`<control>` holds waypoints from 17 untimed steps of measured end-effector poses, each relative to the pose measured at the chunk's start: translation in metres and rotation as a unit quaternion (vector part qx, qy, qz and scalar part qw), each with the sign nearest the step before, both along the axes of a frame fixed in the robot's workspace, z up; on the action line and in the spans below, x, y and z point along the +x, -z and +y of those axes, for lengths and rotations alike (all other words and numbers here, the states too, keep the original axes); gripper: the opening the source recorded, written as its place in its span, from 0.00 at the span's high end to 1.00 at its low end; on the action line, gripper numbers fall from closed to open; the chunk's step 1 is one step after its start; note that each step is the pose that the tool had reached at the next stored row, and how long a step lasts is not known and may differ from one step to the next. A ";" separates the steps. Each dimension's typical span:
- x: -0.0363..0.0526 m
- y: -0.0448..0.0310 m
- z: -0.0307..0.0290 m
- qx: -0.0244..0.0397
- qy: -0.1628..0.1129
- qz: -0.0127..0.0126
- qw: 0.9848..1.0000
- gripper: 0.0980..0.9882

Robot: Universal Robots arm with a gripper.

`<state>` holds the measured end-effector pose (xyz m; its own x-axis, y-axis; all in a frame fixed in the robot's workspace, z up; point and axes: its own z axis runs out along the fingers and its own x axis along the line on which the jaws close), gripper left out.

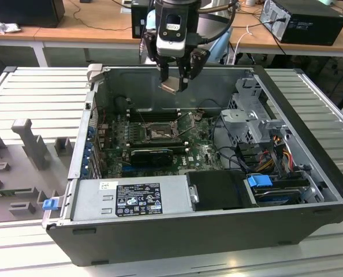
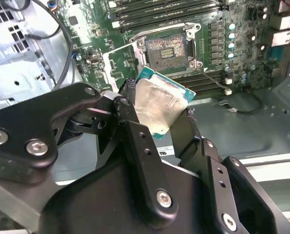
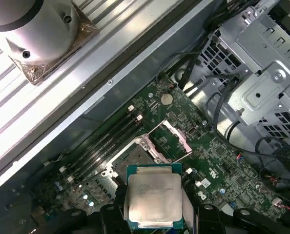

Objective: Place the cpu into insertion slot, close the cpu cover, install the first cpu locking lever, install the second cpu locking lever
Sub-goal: 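Place the cpu into insertion slot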

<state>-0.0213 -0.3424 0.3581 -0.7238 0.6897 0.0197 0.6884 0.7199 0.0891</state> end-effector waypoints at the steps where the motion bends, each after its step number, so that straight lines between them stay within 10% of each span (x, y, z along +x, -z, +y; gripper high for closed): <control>1: 0.0000 0.0002 0.0000 0.000 0.009 0.000 1.000 0.52; 17: 0.0000 0.0062 0.0000 0.000 0.054 0.000 0.999 0.52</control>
